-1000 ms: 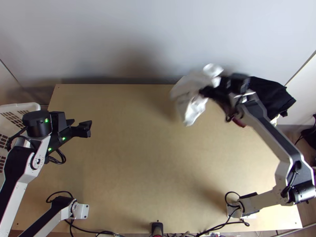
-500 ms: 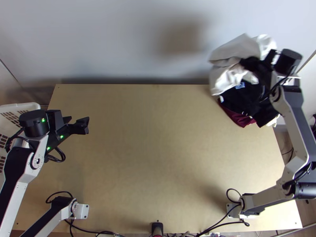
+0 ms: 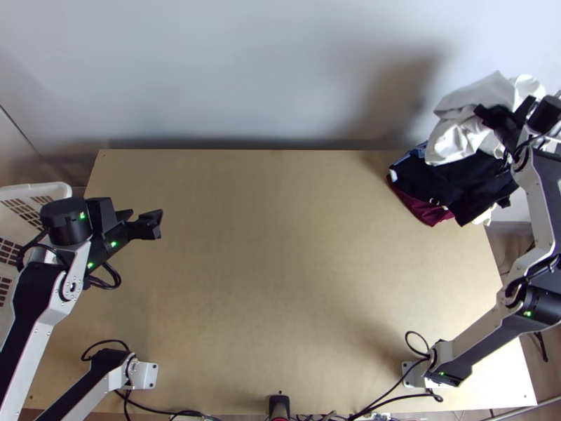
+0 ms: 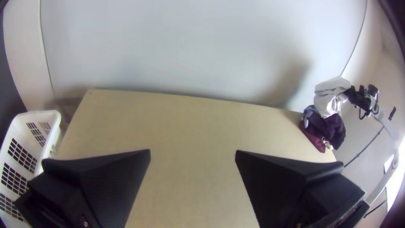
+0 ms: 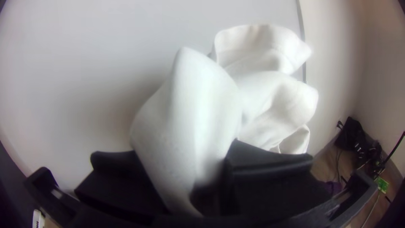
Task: Fold the t-shirt
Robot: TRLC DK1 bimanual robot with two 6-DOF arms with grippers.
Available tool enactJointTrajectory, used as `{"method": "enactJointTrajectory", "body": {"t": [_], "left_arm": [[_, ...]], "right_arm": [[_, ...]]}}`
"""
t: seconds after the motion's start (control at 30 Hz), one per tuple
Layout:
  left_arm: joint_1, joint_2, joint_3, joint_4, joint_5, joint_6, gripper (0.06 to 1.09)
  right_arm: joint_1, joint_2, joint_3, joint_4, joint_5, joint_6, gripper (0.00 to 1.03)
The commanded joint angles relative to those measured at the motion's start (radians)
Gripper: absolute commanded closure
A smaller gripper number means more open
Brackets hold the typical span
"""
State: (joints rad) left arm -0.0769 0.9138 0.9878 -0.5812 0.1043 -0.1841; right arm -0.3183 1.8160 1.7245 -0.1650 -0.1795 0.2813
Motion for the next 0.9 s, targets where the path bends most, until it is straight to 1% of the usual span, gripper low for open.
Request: {"method": "enactJointTrajectory", "body": {"t": [0.0, 0.07, 0.13, 0.2, 0.27, 0.37, 0.47, 0.63, 0.77, 0.87], "left_arm": [[-0.004, -0.007, -0.046, 0.021, 0.003, -0.018, 0.11], [-0.004, -0.015, -0.060, 0.024, 0.003, -0.020, 0.11], [-0.003, -0.023, -0.067, 0.024, 0.002, -0.020, 0.11], [0.002, -0.033, -0.072, 0.024, 0.002, -0.017, 0.11], [0.008, -0.046, -0.077, 0.021, 0.002, -0.009, 0.11], [0.012, -0.059, -0.080, 0.018, 0.002, 0.000, 0.11], [0.014, -0.064, -0.080, 0.015, 0.003, 0.002, 0.11], [0.005, -0.062, -0.074, 0.021, 0.003, 0.000, 0.11], [0.002, -0.058, -0.075, 0.023, 0.005, 0.000, 0.11], [0.002, -0.061, -0.078, 0.023, 0.006, -0.002, 0.11]], "right_arm": [[-0.061, 0.085, -0.094, 0.051, 0.000, -0.065, 1.00], [-0.071, 0.100, -0.143, 0.055, 0.000, -0.083, 1.00], [-0.080, 0.114, -0.206, 0.059, 0.000, -0.122, 1.00], [-0.097, 0.124, -0.267, 0.090, 0.000, -0.149, 1.00], [-0.119, 0.131, -0.312, 0.133, 0.000, -0.154, 1.00], [-0.136, 0.118, -0.365, 0.134, 0.000, -0.172, 1.00], [-0.137, 0.060, -0.454, 0.137, 0.000, -0.189, 1.00], [-0.134, -0.030, -0.620, 0.255, -0.002, -0.199, 1.00], [-0.120, -0.081, -0.675, 0.257, -0.017, -0.208, 1.00], [-0.114, -0.098, -0.680, 0.257, -0.018, -0.208, 1.00]]}}
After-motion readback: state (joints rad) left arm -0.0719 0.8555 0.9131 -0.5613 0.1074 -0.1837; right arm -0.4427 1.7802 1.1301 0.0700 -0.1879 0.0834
